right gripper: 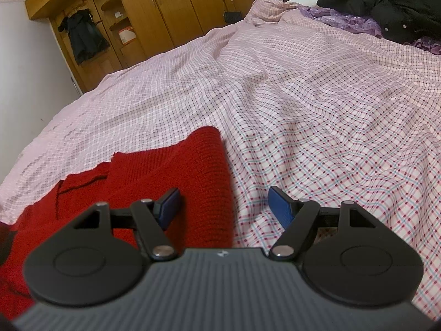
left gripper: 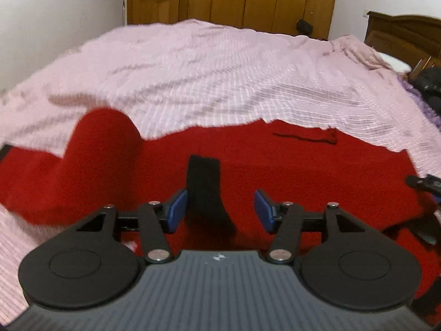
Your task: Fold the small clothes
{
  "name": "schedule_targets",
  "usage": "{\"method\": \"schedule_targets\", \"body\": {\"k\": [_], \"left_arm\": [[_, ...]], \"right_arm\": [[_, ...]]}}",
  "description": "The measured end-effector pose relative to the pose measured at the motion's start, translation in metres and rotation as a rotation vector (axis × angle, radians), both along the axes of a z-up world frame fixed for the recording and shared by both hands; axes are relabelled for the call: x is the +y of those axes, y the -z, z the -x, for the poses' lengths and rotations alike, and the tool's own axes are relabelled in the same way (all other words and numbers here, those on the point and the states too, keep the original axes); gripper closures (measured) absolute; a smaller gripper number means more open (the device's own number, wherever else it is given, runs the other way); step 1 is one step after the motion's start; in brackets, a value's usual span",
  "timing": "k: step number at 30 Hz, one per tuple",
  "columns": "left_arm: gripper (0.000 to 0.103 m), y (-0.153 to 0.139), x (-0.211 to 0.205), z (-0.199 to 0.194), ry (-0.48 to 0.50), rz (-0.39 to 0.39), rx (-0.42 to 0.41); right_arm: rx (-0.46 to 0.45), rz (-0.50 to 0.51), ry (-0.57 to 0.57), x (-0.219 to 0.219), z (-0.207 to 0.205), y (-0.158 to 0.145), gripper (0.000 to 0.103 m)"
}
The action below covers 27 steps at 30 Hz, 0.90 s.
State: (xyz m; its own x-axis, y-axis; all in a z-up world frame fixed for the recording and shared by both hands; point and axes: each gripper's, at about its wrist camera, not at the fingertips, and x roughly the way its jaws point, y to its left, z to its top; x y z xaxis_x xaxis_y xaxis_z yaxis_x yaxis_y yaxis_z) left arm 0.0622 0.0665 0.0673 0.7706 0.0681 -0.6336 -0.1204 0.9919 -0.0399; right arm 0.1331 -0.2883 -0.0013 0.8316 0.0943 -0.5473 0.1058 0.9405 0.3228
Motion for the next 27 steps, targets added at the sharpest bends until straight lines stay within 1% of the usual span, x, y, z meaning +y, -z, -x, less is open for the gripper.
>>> {"method": "schedule_targets", "body": {"k": [1,5,6,8,11,13,14,16,17,18,19,20,22,23,25,26,27], "left_arm": [[0.041,-0.001,0.001,-0.003,-0.013,-0.005,-0.004],[0.041,-0.005,0.011,-0.009,-0.049,0.04,-0.023],[0.041,-0.004,0.013,-0.012,-0.05,0.041,-0.019],[0.041,0.003,0.014,-0.023,-0.038,0.029,0.007],[0.041,0.021,0.016,-0.045,-0.041,0.006,0.061],[0.041,0.032,0.02,-0.055,-0.028,0.041,0.092],[0.041,0.037,0.022,-0.059,-0.022,0.074,0.092],[0.042,0.04,0.025,-0.061,-0.016,0.105,0.081],[0.045,0.039,0.024,-0.06,-0.008,0.114,0.073],[0.049,0.037,0.023,-0.058,0.0,0.11,0.062],[0.058,0.034,0.019,-0.054,0.012,0.09,0.044],[0.061,0.031,0.013,-0.048,0.046,0.055,0.021],[0.062,0.029,0.002,-0.043,0.089,0.009,-0.001],[0.062,0.031,-0.002,-0.042,0.093,-0.017,-0.002],[0.062,0.036,-0.002,-0.047,0.057,-0.051,0.014],[0.062,0.04,0.001,-0.051,0.033,-0.047,0.026],[0.061,0.042,0.005,-0.053,0.017,-0.026,0.028]], "right_arm": [[-0.001,-0.003,0.0,-0.001,0.0,0.0,0.03],[-0.001,-0.002,0.001,0.0,0.0,0.0,0.03],[-0.001,0.001,0.002,0.0,0.0,0.0,0.03],[-0.002,0.003,0.002,0.0,0.0,0.0,0.03],[-0.003,-0.003,0.003,-0.001,0.0,0.0,0.03],[-0.004,-0.003,0.003,-0.001,0.0,0.0,0.03],[-0.004,-0.002,0.004,0.0,0.0,0.0,0.03],[-0.005,0.001,0.005,0.001,0.0,0.001,0.03],[-0.006,0.004,0.006,0.001,0.0,0.001,0.03],[-0.007,0.006,0.006,0.002,0.0,0.001,0.03],[-0.008,0.01,0.006,0.003,-0.001,0.001,0.03],[-0.008,0.012,0.007,0.003,-0.001,0.001,0.03],[-0.009,0.016,0.008,0.004,-0.002,0.002,0.03],[-0.009,0.02,0.008,0.004,-0.001,0.002,0.029],[-0.011,0.022,0.008,0.004,-0.001,0.001,0.029],[-0.011,0.021,0.009,0.004,-0.001,0.001,0.029],[-0.007,0.021,0.011,0.005,0.0,-0.001,0.03]]}}
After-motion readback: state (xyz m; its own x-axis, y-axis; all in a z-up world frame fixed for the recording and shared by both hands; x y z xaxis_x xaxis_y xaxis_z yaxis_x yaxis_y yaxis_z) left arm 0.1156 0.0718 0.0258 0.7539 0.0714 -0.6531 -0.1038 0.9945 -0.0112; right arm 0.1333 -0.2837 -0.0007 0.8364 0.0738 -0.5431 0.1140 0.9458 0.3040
